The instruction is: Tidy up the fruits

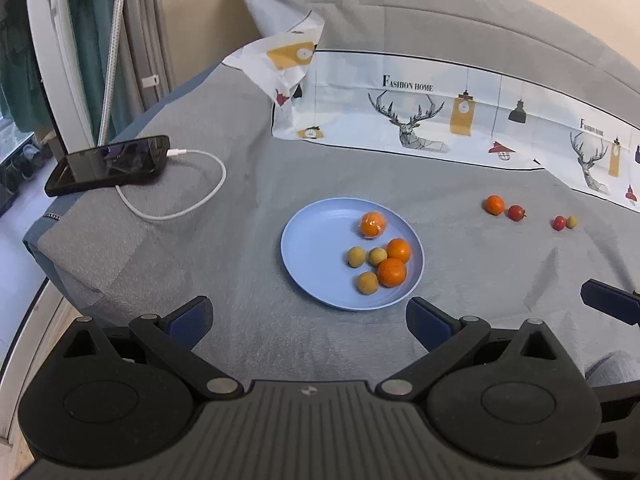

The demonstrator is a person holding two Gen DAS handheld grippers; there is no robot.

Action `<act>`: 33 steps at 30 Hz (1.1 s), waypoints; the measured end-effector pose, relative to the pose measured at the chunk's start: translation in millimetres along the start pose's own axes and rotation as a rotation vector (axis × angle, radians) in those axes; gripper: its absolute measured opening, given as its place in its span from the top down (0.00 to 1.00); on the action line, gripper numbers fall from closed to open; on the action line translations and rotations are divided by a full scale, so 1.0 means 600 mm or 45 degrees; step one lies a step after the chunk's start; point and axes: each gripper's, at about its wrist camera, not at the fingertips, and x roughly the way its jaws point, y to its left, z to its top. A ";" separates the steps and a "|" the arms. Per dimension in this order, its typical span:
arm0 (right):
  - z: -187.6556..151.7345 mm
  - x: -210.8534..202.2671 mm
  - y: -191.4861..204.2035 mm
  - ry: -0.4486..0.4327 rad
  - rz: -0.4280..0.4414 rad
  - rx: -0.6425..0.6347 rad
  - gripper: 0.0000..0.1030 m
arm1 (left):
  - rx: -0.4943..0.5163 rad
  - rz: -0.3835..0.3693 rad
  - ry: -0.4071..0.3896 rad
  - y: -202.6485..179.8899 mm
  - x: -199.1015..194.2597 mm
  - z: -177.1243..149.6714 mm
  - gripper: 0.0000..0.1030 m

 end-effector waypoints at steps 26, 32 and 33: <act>-0.004 -0.016 -0.001 -0.029 -0.013 0.025 0.03 | 0.013 -0.003 -0.029 -0.004 -0.012 -0.002 0.00; -0.003 -0.016 -0.001 -0.028 -0.014 0.026 0.03 | 0.014 -0.002 -0.023 -0.003 -0.012 -0.003 0.00; -0.003 -0.016 -0.001 -0.028 -0.014 0.026 0.03 | 0.014 -0.002 -0.022 -0.004 -0.011 -0.004 0.00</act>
